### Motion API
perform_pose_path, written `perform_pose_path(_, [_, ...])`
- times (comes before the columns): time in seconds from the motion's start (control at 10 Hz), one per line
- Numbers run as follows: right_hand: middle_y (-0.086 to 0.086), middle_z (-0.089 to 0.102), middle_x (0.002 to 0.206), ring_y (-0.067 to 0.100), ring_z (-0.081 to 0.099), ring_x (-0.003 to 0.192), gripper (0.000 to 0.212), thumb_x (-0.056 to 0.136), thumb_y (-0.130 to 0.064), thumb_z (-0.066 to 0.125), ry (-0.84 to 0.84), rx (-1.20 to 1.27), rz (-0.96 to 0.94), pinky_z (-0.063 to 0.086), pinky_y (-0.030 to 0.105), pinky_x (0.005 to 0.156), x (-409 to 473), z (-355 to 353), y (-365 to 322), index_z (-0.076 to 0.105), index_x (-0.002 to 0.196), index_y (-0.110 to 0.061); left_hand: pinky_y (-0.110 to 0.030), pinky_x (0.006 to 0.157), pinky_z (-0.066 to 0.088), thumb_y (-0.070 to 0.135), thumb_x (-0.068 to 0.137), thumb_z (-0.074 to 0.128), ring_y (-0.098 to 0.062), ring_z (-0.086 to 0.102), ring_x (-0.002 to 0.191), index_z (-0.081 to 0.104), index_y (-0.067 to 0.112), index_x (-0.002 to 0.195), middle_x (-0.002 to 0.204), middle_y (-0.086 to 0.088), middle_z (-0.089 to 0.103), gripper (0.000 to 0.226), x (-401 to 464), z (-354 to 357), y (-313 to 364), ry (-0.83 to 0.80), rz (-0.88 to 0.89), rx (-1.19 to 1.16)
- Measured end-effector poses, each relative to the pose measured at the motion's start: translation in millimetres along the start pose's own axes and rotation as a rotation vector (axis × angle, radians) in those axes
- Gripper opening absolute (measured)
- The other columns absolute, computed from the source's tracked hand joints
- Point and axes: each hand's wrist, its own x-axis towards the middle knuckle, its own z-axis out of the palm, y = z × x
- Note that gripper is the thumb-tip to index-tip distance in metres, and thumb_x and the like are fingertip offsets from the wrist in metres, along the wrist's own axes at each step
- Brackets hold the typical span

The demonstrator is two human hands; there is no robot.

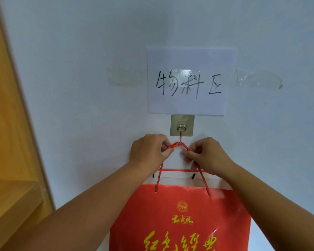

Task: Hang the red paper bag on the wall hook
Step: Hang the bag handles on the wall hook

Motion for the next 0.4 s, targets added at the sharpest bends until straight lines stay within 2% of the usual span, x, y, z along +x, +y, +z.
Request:
perform_pose_path(0.1, [0.009, 0.076, 0.061, 0.02, 0.073, 0.05, 0.032, 0.093, -0.029, 0.073, 0.001, 0.034, -0.012, 0.06, 0.028, 0.054, -6.1, 13.3, 4.1, 0.075, 0.07, -0.006, -0.032, 0.069, 0.057, 0.049, 0.089, 0.071, -0.011, 0.068, 0.074, 0.076, 0.029, 0.094, 0.082, 0.01, 0.077, 0.021, -11.4, 11.5, -3.6, -0.007, 0.027, -0.013])
perform_pose_path(0.2, [0.006, 0.073, 0.061, 0.013, 0.07, 0.049, 0.034, 0.096, -0.032, 0.067, 0.068, -0.087, -0.115, 0.062, 0.032, 0.056, -15.8, 23.7, 6.6, 0.073, 0.073, -0.007, -0.032, 0.063, 0.056, 0.054, 0.092, 0.066, -0.012, 0.068, 0.07, 0.076, 0.028, 0.091, 0.079, 0.009, 0.076, 0.028, -23.0, 18.5, -6.1, 0.018, 0.048, -0.003])
perform_pose_path(0.3, [0.003, 0.069, 0.067, 0.015, 0.064, 0.056, 0.036, 0.099, -0.038, 0.059, 0.199, -0.397, -0.268, 0.056, 0.04, 0.06, -28.6, 29.9, 7.7, 0.071, 0.079, -0.012, -0.028, 0.057, 0.047, 0.056, 0.094, 0.061, -0.014, 0.067, 0.069, 0.075, 0.027, 0.089, 0.079, 0.008, 0.075, 0.033, -38.8, 14.3, -4.1, 0.035, 0.034, 0.023])
perform_pose_path(0.4, [0.003, 0.067, 0.084, 0.02, 0.064, 0.07, 0.031, 0.1, -0.04, 0.054, 0.237, -0.475, -0.292, 0.056, 0.041, 0.065, -55.4, 26.5, 5.3, 0.074, 0.093, -0.017, -0.031, 0.06, 0.052, 0.051, 0.099, 0.055, -0.015, 0.069, 0.078, 0.072, 0.024, 0.103, 0.094, 0.007, 0.074, 0.032, -64.9, 5.2, 1.8, 0.034, 0.041, 0.1])
